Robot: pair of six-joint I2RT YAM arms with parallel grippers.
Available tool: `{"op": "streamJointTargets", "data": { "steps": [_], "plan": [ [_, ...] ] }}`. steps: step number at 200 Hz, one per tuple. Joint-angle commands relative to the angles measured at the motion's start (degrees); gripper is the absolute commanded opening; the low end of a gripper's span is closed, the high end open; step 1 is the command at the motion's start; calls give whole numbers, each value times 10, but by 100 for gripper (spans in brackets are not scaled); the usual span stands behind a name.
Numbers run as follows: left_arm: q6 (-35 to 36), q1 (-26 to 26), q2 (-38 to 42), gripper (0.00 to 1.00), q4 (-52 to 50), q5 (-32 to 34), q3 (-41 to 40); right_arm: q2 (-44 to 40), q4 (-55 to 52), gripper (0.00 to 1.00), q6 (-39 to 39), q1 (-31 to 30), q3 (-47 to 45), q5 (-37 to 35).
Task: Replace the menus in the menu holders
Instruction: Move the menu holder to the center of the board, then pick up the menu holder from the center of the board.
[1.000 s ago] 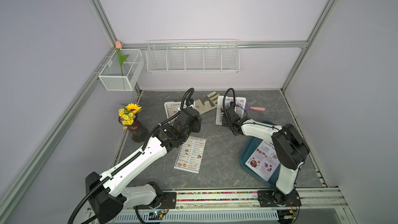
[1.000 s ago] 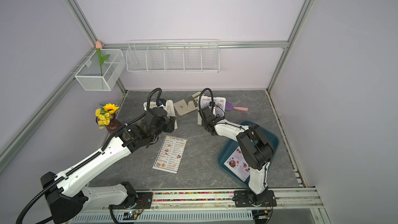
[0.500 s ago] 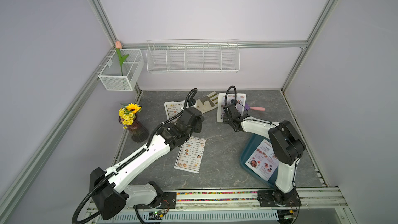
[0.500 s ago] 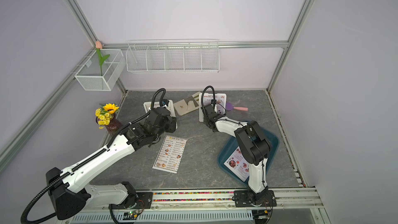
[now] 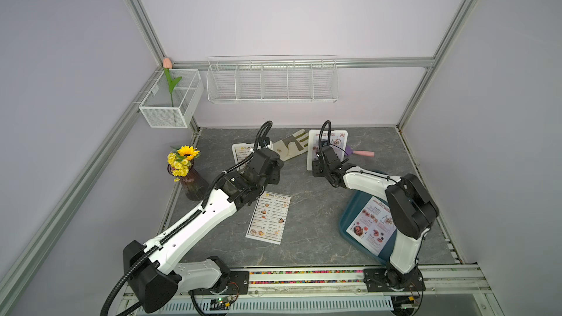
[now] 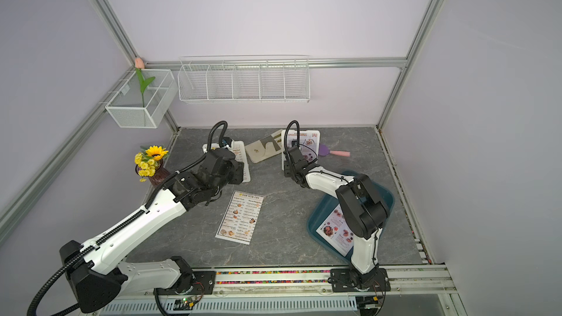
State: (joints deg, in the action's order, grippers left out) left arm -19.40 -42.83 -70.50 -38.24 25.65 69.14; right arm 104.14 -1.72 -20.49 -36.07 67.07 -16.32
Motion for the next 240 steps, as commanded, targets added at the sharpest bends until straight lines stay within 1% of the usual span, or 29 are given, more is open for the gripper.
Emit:
{"op": "streamJointTargets", "data": {
  "steps": [1, 9, 24, 42, 60, 81, 99, 139, 154, 173, 209, 240],
  "plan": [
    [-20, 41, 35, 62, -54, -5, 23, -58, 60, 71, 57, -34, -16, 148],
    [-21, 66, 43, 62, -60, -26, 20, -53, 71, 74, 69, -38, -9, 200],
    [-25, 107, 54, 63, -69, -58, 11, -24, 90, 77, 88, -43, 21, 286],
    [-31, 140, 68, 64, -75, -74, -2, 28, 118, 80, 93, -45, 60, 335],
    [-39, 159, 85, 64, -77, -87, -16, 72, 132, 82, 93, -45, 98, 355],
    [-40, 162, 96, 64, -84, -85, -24, 113, 137, 83, 101, -45, 142, 386],
    [-39, 162, 100, 64, -88, -84, -28, 146, 117, 84, 110, -48, 183, 386],
    [-35, 163, 104, 64, -90, -82, -30, 208, 93, 83, 104, -47, 257, 389],
    [-33, 163, 107, 64, -89, -80, -28, 222, 102, 80, 97, -49, 268, 401],
    [-30, 162, 106, 64, -90, -79, -26, 226, 131, 72, 84, -50, 265, 418],
    [-30, 162, 109, 64, -90, -75, -27, 213, 173, 47, 73, -49, 237, 426],
    [-30, 163, 108, 64, -87, -76, -30, 204, 203, 32, 65, -49, 210, 424]
  ]
}}
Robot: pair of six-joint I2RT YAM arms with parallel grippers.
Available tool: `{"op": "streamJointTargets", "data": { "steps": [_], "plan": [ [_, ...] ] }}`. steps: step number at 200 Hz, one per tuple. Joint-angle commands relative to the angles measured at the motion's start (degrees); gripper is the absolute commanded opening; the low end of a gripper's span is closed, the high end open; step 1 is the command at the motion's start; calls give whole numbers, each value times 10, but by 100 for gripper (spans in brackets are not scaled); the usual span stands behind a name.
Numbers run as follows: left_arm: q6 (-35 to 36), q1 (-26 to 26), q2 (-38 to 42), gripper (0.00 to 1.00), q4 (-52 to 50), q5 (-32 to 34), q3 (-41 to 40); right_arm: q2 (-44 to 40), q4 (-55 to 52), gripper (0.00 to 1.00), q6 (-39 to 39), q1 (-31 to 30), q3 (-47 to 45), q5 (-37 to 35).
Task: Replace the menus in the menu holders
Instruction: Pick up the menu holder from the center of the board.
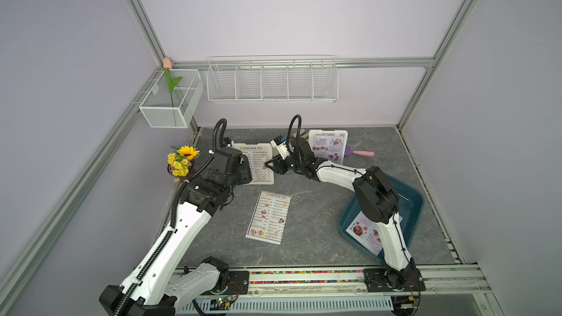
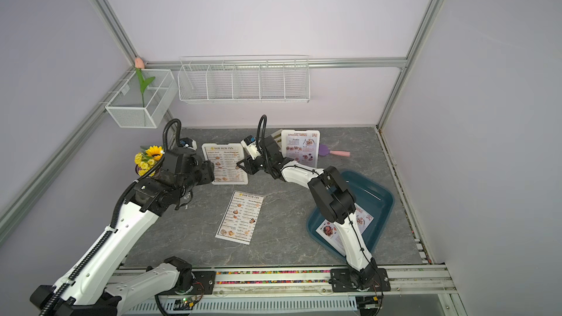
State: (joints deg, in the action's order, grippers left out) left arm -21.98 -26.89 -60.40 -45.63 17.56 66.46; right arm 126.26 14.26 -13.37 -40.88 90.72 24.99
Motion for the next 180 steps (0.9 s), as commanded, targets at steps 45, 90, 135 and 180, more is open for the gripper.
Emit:
{"op": "streamJointTargets", "data": {
  "steps": [45, 90, 135, 180],
  "plan": [
    [-5, 3, 8, 64, -10, 3, -7, -36, 91, 20, -13, -2, -64, 7],
    [-8, 3, 14, 64, -5, -1, -11, -79, 97, 14, -1, 0, -94, -9],
    [-7, 3, 18, 64, 0, 0, -11, -201, 64, 12, 40, 1, -200, -51],
    [-6, 3, 13, 64, 20, -13, -13, -348, -3, 10, 70, 0, -319, -118]
  ]
}}
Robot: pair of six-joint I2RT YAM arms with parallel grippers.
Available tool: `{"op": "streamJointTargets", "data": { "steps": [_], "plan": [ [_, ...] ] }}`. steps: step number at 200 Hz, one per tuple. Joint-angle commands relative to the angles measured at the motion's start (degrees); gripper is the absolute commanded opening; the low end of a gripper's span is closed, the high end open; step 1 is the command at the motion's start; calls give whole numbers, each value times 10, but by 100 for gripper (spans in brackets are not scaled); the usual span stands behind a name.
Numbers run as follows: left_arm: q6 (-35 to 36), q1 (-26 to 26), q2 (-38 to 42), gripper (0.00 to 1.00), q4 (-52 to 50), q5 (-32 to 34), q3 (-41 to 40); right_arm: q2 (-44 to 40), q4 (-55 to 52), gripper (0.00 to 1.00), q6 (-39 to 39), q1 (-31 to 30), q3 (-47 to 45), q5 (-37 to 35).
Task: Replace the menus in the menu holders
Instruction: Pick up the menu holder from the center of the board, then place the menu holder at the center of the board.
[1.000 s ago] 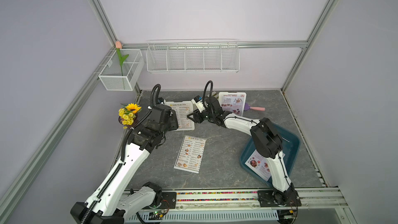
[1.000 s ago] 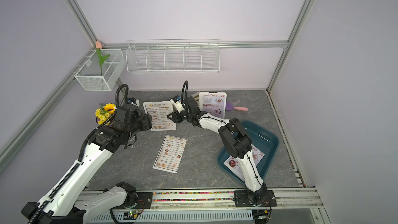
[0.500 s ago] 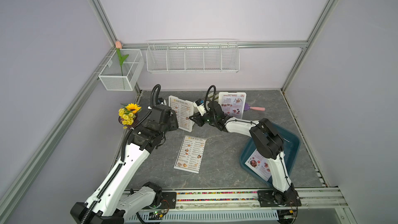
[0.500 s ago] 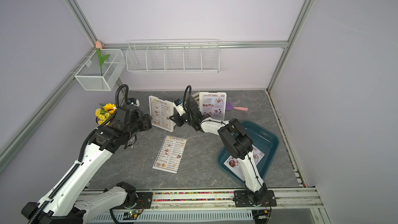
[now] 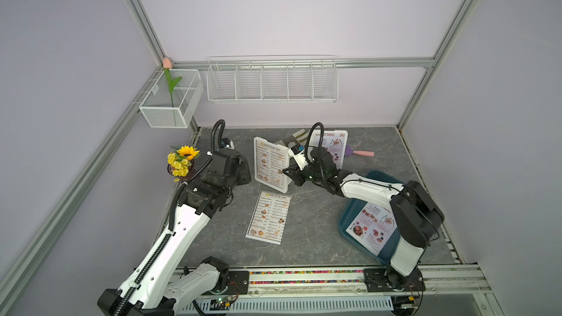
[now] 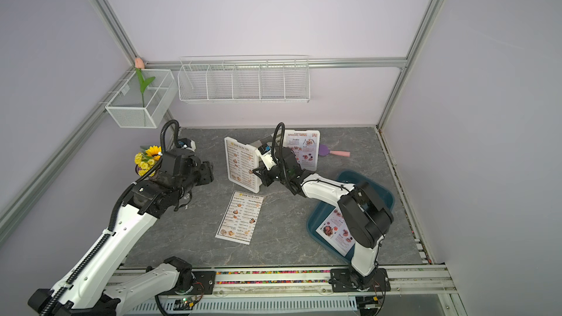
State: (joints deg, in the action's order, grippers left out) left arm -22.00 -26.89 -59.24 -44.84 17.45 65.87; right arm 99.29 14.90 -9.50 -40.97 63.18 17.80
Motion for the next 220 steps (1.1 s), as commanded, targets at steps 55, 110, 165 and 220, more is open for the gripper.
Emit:
{"op": "streamJointTargets", "data": {
  "steps": [55, 110, 165, 220],
  "plan": [
    [-1, 3, -10, 64, 39, -55, -7, -220, -84, 10, 31, 4, -173, -168],
    [-1, -11, -35, 64, 53, -66, 10, -254, -115, 18, 9, 5, -218, -210],
    [-1, -19, -51, 63, 65, -61, 11, -269, -175, 34, 6, 0, -215, -141],
    [-2, -21, -67, 64, 80, -66, 11, -344, -322, 47, 16, 11, -169, -107]
  ]
}}
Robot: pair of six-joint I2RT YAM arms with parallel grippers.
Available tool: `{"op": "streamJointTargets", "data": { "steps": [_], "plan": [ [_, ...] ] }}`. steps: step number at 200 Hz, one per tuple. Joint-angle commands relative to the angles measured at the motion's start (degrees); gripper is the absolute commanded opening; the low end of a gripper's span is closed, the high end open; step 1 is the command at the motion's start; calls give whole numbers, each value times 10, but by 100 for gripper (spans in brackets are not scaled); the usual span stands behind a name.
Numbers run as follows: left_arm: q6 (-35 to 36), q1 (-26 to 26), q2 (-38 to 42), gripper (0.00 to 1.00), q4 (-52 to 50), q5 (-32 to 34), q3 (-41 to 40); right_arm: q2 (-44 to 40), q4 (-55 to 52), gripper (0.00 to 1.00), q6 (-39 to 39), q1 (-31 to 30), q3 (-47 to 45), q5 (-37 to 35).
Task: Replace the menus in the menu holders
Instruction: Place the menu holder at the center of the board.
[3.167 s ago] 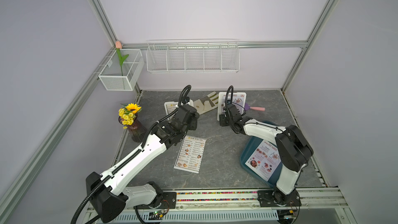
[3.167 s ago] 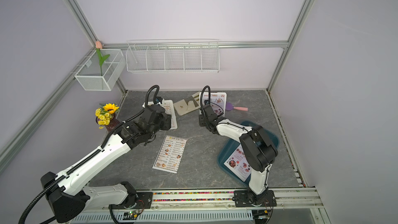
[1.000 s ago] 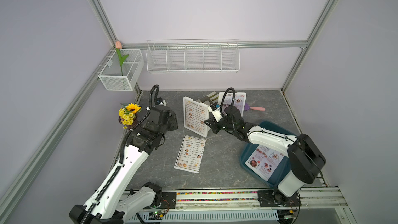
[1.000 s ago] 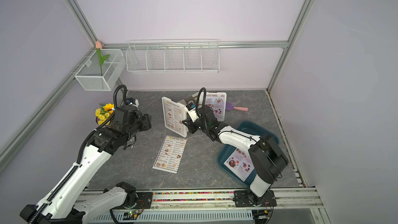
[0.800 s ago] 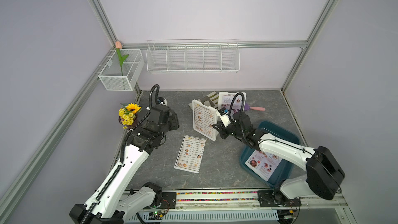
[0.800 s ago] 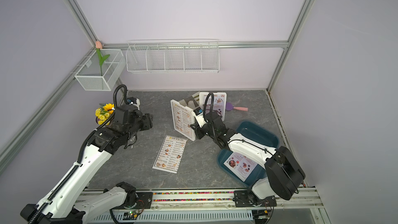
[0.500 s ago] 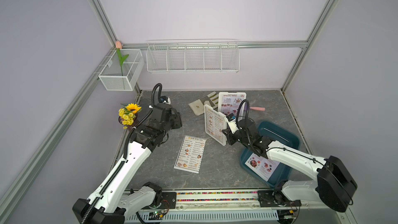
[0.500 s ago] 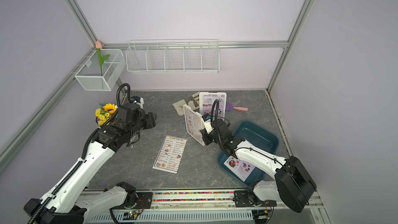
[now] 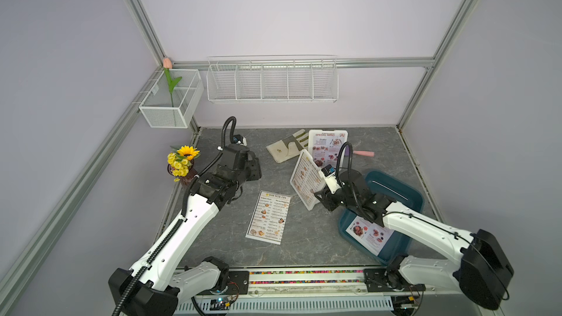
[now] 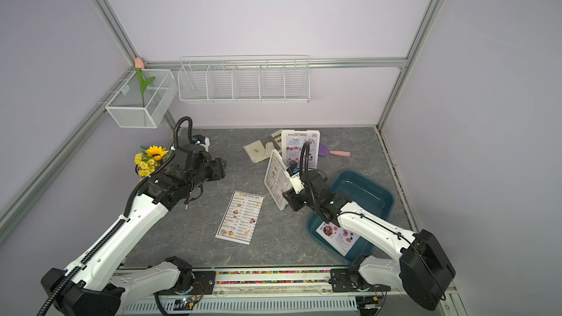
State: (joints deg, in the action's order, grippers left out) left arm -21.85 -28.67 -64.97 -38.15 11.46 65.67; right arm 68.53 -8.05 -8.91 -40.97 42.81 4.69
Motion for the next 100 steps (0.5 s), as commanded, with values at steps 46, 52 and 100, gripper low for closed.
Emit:
{"op": "streamJointTargets", "data": {
  "steps": [46, 52, 100],
  "plan": [
    [-3, -24, -30, 63, 19, 6, 20, -12, -253, 55, 4, 77, 193, 49],
    [-3, -27, -34, 63, 18, 6, 21, -2, -268, 54, -1, 79, 221, 46],
    [-5, -36, -60, 63, 12, 2, 21, 142, -368, 41, 0, 82, 438, 42]
  ]
}}
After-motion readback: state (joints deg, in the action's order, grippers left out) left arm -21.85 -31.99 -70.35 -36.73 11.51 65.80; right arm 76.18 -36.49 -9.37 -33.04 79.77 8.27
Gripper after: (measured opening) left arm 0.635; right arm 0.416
